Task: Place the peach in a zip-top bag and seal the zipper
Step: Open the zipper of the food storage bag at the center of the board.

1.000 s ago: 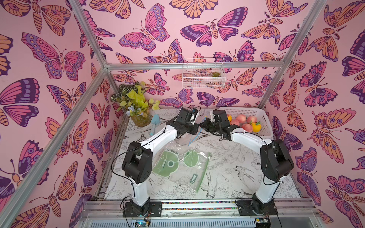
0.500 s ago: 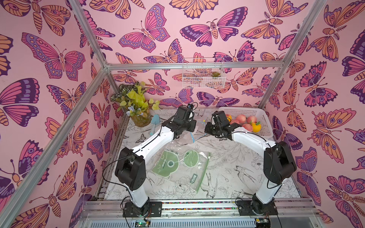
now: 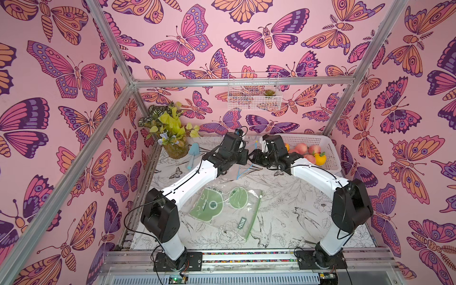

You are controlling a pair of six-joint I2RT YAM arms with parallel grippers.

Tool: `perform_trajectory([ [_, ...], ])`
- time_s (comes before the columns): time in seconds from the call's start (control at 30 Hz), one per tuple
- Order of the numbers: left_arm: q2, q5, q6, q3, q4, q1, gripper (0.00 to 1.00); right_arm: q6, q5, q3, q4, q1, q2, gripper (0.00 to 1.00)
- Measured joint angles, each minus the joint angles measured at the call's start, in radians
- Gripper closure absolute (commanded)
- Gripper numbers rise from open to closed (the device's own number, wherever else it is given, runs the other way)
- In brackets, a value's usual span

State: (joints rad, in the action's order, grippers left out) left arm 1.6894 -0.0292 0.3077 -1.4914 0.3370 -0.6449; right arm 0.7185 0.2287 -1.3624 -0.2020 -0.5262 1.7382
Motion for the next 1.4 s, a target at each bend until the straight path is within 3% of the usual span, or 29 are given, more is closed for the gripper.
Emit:
perform_trajectory([
  [0.37,0.026,-0.034,0.057,-0.022,0.001,-0.030,1.00,-0.034,-0.244,-0.152,-0.192,-0.061,0.075,0.58],
  [0.8,0.027,-0.295,-0.040,-0.050,0.037,-0.030,1.00,-0.095,-0.505,-0.203,-0.401,-0.065,0.084,0.66],
  [1.07,0.042,-0.417,-0.125,-0.078,0.054,-0.036,1.00,-0.125,-0.509,-0.213,-0.415,-0.066,0.083,0.65],
  [1.4,0.042,-0.226,-0.088,-0.077,0.055,-0.036,1.00,-0.121,-0.329,-0.149,-0.293,-0.058,0.071,0.63],
])
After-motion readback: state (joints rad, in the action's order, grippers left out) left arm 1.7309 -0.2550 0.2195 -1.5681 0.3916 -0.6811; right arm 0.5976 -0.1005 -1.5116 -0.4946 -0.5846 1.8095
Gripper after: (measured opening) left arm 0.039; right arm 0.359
